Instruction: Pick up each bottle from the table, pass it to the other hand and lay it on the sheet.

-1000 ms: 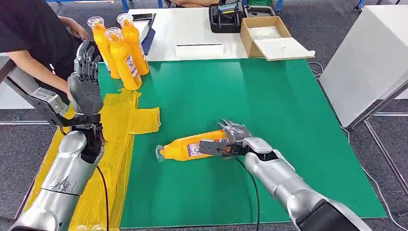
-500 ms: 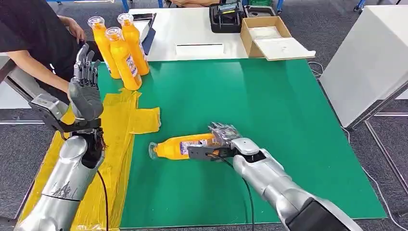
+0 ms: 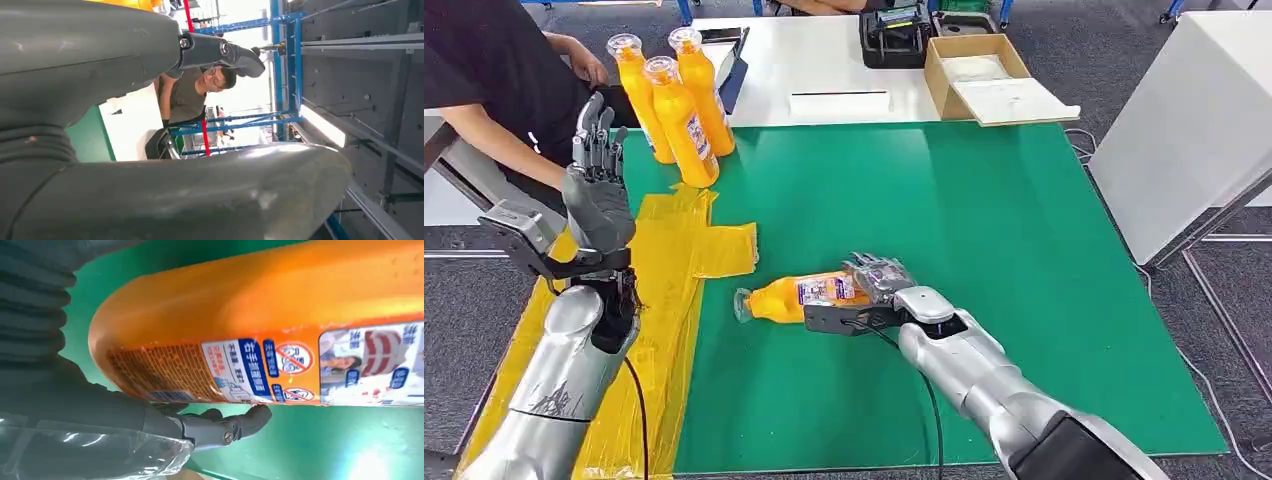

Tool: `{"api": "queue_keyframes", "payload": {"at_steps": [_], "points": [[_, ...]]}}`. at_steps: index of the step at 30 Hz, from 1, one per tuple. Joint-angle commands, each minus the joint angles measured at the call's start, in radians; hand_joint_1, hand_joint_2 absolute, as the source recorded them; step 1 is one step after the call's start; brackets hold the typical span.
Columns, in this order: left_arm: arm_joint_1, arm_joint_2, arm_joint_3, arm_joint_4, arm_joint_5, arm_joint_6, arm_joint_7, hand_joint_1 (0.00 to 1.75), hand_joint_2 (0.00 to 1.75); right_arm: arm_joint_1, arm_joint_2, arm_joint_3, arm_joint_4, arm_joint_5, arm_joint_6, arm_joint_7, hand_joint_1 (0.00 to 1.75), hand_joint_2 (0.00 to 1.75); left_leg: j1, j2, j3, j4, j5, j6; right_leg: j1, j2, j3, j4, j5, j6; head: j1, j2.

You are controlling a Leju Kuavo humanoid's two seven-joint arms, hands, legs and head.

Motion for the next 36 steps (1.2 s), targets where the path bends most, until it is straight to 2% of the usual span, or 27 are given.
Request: {"api": "queue_keyframes", "payload": {"at_steps": [1,2,7,8,9,21,26,29,30,31,32,36], "points": [[-0.026,-0.024,0.028,0.035,-0.015,-0.007,0.014,0.00,0.00,-0.053,0.015,-0.001,0.001,-0.006,-0.002,-0.034,0.00,0.00,-0.001,0.000,0.000,0.000,0.000,-0.001,0.000,-0.002,0.000,0.001,-0.001,0.000,0.000,0.000],[-0.032,-0.024,0.028,0.042,-0.016,-0.008,0.014,0.00,0.00,-0.053,0.017,-0.003,0.001,-0.007,0.009,-0.034,0.00,1.75,-0.001,-0.001,0.002,0.001,-0.002,-0.002,-0.001,-0.003,0.002,0.002,-0.002,0.000,0.000,0.000],[-0.043,-0.027,0.030,0.046,-0.016,-0.010,0.014,0.00,0.00,-0.040,0.020,0.028,0.043,0.024,0.090,-0.020,0.00,1.75,0.000,-0.002,0.001,0.000,0.000,-0.001,0.000,-0.004,0.001,0.001,-0.001,0.000,0.000,0.000],[-0.044,-0.027,0.030,0.046,-0.016,-0.010,0.014,0.00,0.00,-0.035,0.017,0.028,0.044,0.024,0.085,-0.020,0.00,1.75,-0.001,-0.003,0.004,0.002,-0.003,-0.003,0.000,-0.007,0.005,0.002,-0.004,0.000,0.000,0.000],[-0.044,-0.027,0.030,0.045,-0.016,-0.010,0.014,0.00,0.00,-0.034,0.016,0.028,0.044,0.023,0.085,-0.020,0.00,1.75,0.000,-0.002,0.002,0.000,-0.001,-0.001,0.000,-0.004,0.002,0.000,-0.001,0.000,0.000,0.000],[-0.044,-0.027,0.030,0.045,-0.016,-0.010,0.014,0.00,0.00,-0.035,0.017,0.028,0.044,0.024,0.085,-0.020,0.00,1.75,0.000,-0.002,0.002,0.000,-0.001,-0.001,0.000,-0.004,0.002,0.000,-0.002,0.000,0.000,0.000],[-0.046,-0.026,0.029,0.047,-0.011,-0.007,0.015,0.00,0.00,-0.009,0.018,0.077,0.088,0.067,0.168,-0.012,0.00,1.75,0.000,-0.002,0.003,0.000,-0.001,-0.002,0.000,-0.004,0.003,0.000,-0.002,0.000,0.000,0.000],[-0.085,-0.030,0.025,0.069,-0.005,0.000,0.027,0.00,0.00,-0.004,0.029,0.097,0.106,0.082,0.204,-0.001,0.00,1.75,0.000,-0.004,0.005,0.000,-0.002,-0.003,0.000,-0.008,0.006,0.000,-0.004,0.000,0.000,0.000],[-0.102,-0.031,0.021,0.082,-0.003,0.002,0.033,0.00,0.00,-0.003,0.028,0.096,0.106,0.080,0.208,0.004,0.12,1.75,0.000,-0.004,0.004,0.000,-0.002,-0.002,0.000,-0.007,0.005,0.000,-0.003,0.000,0.000,0.000],[-0.119,-0.032,0.015,0.097,-0.001,0.001,0.037,0.00,0.00,-0.003,0.024,0.094,0.107,0.078,0.216,0.010,1.59,1.75,0.000,-0.003,0.003,0.000,-0.001,-0.002,0.001,-0.006,0.004,0.000,-0.002,0.000,0.000,0.000],[-0.127,-0.033,0.012,0.106,0.000,0.001,0.038,0.00,0.00,-0.002,0.020,0.094,0.106,0.077,0.219,0.010,1.75,1.75,0.000,-0.004,0.002,0.000,0.000,-0.001,0.001,-0.006,0.003,0.000,-0.002,0.000,0.000,0.000],[-0.151,-0.045,-0.001,0.129,0.002,0.000,0.039,0.00,0.00,0.015,-0.009,0.084,0.101,0.070,0.209,0.010,1.75,1.75,0.000,-0.005,0.004,-0.001,0.000,-0.001,0.001,-0.008,0.005,-0.001,-0.002,0.000,0.000,0.000]]}}
